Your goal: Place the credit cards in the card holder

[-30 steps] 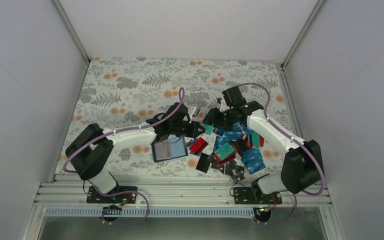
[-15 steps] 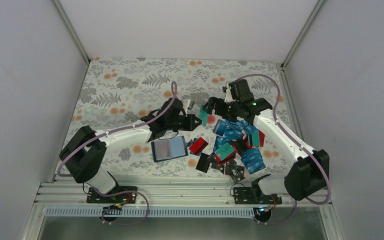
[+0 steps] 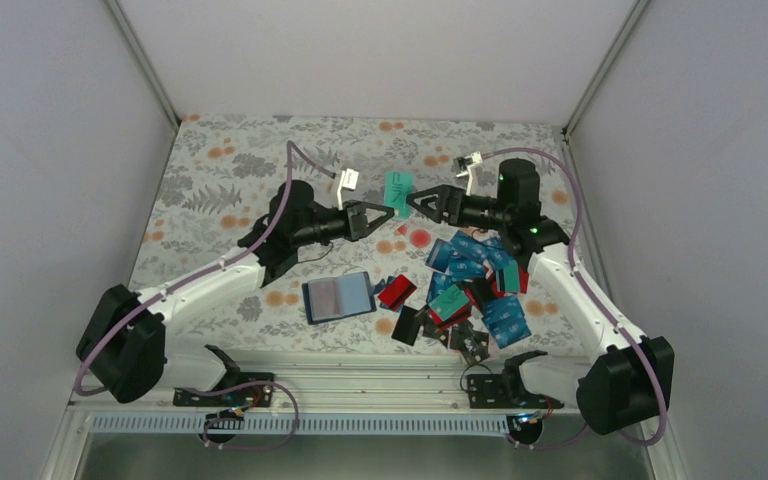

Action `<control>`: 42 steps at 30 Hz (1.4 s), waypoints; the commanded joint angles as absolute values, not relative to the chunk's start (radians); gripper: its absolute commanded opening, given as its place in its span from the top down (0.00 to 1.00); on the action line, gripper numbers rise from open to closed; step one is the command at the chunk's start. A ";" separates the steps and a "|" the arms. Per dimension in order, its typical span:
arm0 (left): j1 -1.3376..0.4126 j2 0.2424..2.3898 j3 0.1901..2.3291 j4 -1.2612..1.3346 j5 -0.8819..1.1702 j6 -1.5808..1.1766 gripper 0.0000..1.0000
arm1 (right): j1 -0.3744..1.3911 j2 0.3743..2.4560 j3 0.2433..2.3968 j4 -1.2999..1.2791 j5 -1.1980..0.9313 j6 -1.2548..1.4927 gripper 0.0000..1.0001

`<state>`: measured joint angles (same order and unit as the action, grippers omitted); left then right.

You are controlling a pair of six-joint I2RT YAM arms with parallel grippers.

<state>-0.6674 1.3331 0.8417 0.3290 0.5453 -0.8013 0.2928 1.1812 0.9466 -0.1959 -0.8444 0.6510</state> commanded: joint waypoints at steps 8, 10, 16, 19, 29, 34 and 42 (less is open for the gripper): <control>-0.661 1.268 0.835 0.495 0.690 -0.841 0.98 | 0.289 1.143 0.953 0.001 -1.099 0.700 0.38; -0.661 1.270 0.827 0.528 0.704 -0.849 0.98 | 0.289 1.143 0.955 0.010 -1.118 0.705 0.43; -0.664 1.277 0.816 0.554 0.717 -0.863 0.98 | 0.290 1.147 0.957 0.014 -1.139 0.715 0.71; -0.666 1.281 0.813 0.560 0.721 -0.867 0.98 | 0.289 1.148 0.962 0.018 -1.143 0.720 0.86; -0.677 1.259 0.807 0.394 0.639 -0.778 0.89 | 0.290 1.163 0.988 -0.094 -1.108 0.642 0.96; -0.680 1.143 0.754 0.127 0.421 -0.654 0.72 | 0.290 1.190 0.957 -0.172 -1.089 0.617 0.96; -0.678 1.015 0.726 -0.335 0.045 -0.625 0.70 | 0.381 1.300 0.879 -0.270 -0.933 0.592 0.96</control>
<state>-0.6807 1.0569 0.7387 -0.0521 0.2905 -0.6636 0.3195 1.2373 0.9333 -0.2108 -1.0103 0.6044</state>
